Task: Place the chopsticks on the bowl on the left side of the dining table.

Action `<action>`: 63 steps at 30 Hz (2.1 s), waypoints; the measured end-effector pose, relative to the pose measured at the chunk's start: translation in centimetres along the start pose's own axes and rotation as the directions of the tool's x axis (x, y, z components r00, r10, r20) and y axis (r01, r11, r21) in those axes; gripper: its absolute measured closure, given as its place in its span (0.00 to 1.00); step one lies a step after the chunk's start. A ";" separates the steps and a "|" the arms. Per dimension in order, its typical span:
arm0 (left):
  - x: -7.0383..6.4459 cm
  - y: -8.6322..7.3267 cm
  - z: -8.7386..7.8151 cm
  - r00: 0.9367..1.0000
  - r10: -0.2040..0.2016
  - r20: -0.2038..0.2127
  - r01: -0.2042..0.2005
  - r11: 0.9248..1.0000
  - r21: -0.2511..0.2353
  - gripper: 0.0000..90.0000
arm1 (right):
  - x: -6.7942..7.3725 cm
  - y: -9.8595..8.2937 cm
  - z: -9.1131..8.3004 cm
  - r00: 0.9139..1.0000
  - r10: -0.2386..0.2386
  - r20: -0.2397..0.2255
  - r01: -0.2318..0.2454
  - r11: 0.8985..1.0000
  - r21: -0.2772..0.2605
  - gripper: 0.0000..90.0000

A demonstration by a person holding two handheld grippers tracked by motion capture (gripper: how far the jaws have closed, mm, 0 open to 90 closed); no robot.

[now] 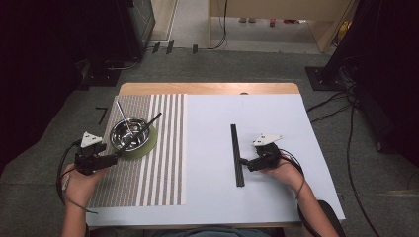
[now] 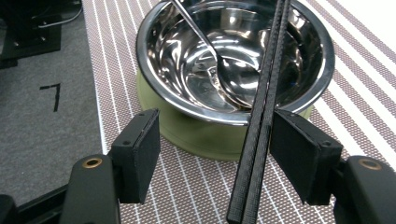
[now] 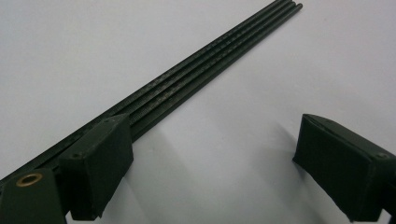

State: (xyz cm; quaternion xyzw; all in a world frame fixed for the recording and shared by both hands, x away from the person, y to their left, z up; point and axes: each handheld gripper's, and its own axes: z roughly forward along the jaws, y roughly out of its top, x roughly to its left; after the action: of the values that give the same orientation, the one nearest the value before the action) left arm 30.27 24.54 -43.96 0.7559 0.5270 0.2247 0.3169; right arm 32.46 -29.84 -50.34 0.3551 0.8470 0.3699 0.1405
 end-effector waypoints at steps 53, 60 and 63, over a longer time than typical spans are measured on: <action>4.7 0.2 0.6 0.986 -0.126 -0.112 0.120 0.991 -0.052 0.42 | 0.0 0.0 0.0 1.000 -0.002 0.000 0.002 1.000 -0.001 0.12; 5.4 0.6 1.3 0.984 -0.145 -0.103 0.139 0.988 -0.061 0.42 | 0.0 0.0 0.0 1.000 0.000 0.000 0.000 1.000 -0.001 0.12; 5.7 0.7 1.6 0.984 -0.147 -0.104 0.142 0.988 -0.062 0.42 | 0.0 0.0 0.0 1.000 -0.001 0.000 0.001 1.000 -0.001 0.12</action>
State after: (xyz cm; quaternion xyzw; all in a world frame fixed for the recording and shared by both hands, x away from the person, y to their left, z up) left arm 33.75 29.32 -44.52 0.6936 0.5905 0.2558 0.3237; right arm 32.47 -29.84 -50.35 0.3547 0.8470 0.3701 0.1407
